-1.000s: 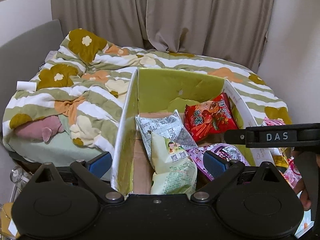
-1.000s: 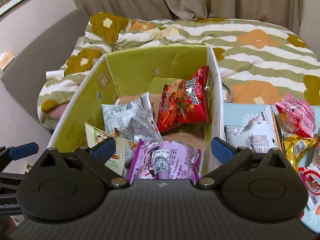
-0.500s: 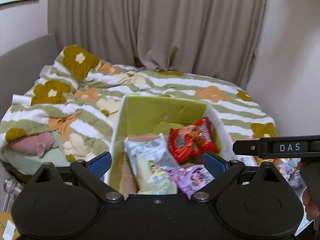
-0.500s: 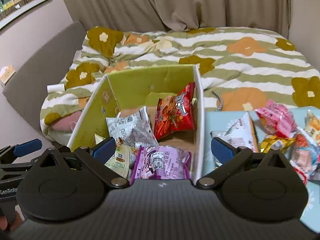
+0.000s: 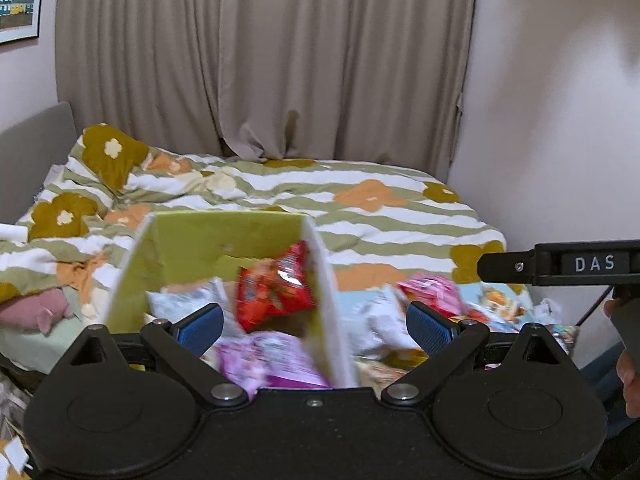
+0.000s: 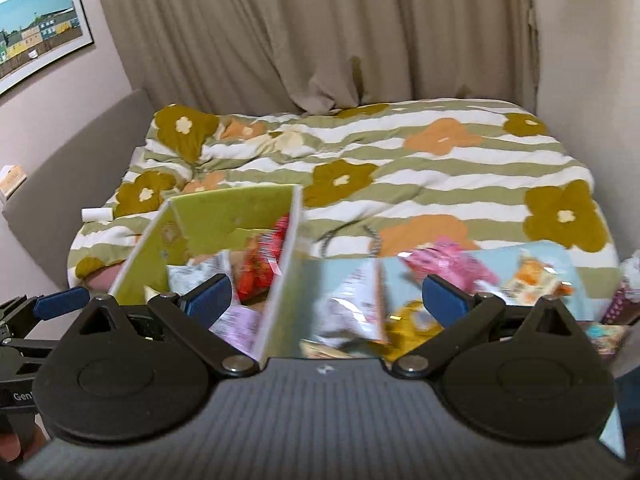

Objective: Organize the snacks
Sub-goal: 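Withdraw both open grippers from the box back toward the snack pile, then grasp the yellow fries-print bag with the left gripper while the right gripper grasps the shrimp-flake bag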

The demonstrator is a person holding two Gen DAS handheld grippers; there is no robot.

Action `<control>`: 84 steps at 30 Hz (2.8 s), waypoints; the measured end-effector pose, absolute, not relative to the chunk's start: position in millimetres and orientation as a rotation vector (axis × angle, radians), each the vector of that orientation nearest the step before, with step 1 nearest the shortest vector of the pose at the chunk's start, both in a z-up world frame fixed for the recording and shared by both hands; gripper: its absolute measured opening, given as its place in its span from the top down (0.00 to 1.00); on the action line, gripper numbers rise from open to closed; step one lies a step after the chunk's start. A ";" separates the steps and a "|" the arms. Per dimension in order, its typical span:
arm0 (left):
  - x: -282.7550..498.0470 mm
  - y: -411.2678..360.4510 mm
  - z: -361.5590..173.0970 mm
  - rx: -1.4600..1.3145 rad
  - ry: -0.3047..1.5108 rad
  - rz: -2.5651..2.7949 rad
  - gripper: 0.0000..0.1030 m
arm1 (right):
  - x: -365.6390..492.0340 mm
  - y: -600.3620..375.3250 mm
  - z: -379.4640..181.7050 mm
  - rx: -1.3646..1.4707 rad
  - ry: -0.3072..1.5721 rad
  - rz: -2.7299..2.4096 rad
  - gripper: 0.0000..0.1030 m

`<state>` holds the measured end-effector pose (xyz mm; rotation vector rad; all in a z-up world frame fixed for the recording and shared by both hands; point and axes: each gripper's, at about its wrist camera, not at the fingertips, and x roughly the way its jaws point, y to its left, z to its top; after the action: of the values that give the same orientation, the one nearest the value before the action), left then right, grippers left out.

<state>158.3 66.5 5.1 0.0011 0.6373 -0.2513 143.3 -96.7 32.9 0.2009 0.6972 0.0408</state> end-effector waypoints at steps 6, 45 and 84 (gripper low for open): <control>140.0 6.5 -7.1 0.033 0.655 -0.214 0.03 | 123.3 -159.3 22.7 0.223 0.723 0.034 0.00; 217.2 -85.3 -169.6 0.304 1.001 -0.117 0.18 | 192.0 -216.1 -126.2 0.301 0.973 -0.047 0.00; 190.8 -72.1 -142.4 0.243 0.967 -0.204 0.30 | 201.5 -197.7 -134.3 0.200 0.958 -0.194 0.18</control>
<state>190.8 -72.1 -142.4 0.2433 0.9671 -0.2044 201.5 -197.7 -134.3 0.2001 0.9583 -0.1942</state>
